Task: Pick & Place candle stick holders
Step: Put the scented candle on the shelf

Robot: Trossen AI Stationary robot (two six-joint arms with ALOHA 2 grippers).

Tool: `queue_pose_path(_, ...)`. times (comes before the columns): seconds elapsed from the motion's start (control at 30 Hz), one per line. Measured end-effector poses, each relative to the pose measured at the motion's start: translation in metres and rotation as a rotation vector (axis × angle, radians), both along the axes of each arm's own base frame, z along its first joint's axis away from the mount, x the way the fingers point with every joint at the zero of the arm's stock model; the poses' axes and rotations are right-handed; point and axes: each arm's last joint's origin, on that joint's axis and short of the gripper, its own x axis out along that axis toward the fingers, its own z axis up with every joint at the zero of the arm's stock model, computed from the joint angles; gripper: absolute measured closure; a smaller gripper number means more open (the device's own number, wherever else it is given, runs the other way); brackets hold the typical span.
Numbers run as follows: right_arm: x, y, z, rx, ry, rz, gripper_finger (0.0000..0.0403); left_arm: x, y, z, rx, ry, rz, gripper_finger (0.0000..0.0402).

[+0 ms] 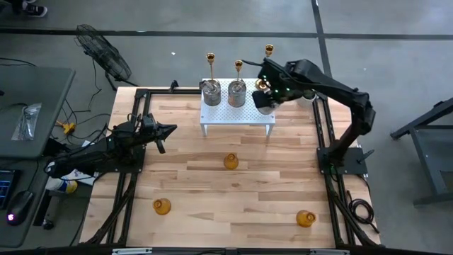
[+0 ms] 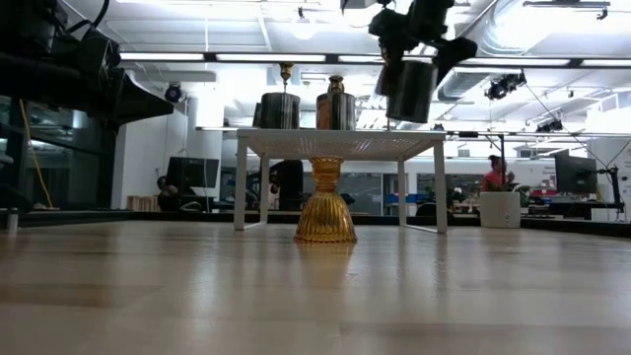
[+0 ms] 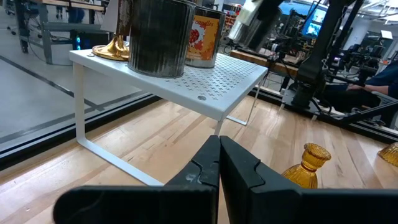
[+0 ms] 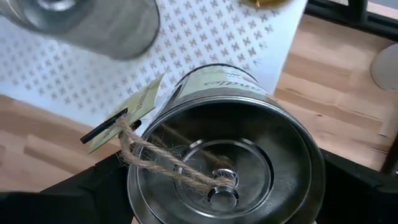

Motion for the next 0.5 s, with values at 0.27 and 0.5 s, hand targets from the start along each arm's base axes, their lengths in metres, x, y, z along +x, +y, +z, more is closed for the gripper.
queue_pose_path(0.27,0.015,-0.005,-0.008,0.051,-0.023,-0.029,0.0053,0.000,0.000,0.000,0.000,0.000,0.000,0.0402)
queue_pose_path(0.5,0.022,-0.008,-0.015,0.065,-0.016,-0.032,0.0051,0.000,0.000,0.000,0.000,0.000,0.000,0.0402)
